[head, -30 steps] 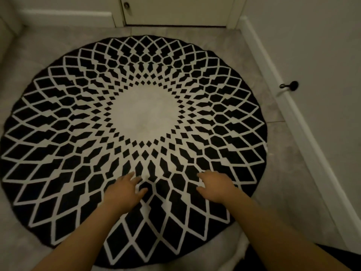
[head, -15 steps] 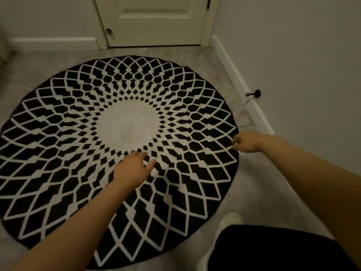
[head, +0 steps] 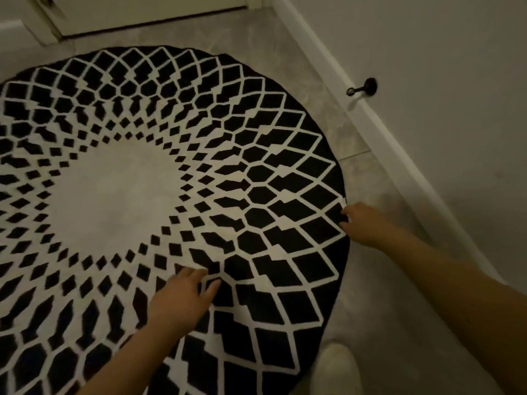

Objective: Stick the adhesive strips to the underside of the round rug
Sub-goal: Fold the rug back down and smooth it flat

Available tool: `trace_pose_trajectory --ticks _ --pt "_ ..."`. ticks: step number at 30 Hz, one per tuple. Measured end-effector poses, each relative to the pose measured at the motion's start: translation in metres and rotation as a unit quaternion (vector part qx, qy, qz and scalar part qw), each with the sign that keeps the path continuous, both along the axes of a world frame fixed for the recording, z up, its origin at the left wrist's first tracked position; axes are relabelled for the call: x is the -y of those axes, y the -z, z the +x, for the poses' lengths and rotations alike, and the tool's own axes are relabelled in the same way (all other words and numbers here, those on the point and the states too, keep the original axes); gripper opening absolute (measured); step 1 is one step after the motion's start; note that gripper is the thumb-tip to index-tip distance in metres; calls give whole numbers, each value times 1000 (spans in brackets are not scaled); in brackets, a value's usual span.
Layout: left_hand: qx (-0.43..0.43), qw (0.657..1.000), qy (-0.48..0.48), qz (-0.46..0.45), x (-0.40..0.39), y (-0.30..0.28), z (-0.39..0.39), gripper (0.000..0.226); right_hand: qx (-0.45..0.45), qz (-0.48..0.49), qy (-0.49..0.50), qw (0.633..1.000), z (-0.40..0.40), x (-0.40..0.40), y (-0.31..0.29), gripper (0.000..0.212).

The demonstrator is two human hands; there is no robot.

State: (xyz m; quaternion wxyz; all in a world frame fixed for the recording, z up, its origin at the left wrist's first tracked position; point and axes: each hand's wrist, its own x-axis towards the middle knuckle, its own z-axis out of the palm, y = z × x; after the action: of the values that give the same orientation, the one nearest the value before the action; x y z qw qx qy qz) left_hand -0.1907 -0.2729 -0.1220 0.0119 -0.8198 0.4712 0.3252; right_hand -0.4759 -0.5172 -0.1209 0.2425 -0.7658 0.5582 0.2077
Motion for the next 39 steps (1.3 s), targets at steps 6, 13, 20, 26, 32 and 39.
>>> trace_pose_trajectory --ticks 6,13,20,26,32,39 --pt "16 995 46 86 9 33 -6 55 4 -40 83 996 -22 21 66 33" --pt "12 987 115 113 5 40 0 68 -9 -92 2 996 -32 11 78 28" --pt "12 982 137 132 -29 30 -7 63 134 -47 190 971 -19 -28 25 20" --pt "-2 984 130 120 -55 28 -12 56 252 44 360 897 -31 -66 23 16" --pt "-22 965 184 186 -66 37 -11 62 217 144 467 845 -31 -111 41 22" --pt "15 951 225 213 -62 34 -12 67 240 201 607 730 -14 -109 40 37"
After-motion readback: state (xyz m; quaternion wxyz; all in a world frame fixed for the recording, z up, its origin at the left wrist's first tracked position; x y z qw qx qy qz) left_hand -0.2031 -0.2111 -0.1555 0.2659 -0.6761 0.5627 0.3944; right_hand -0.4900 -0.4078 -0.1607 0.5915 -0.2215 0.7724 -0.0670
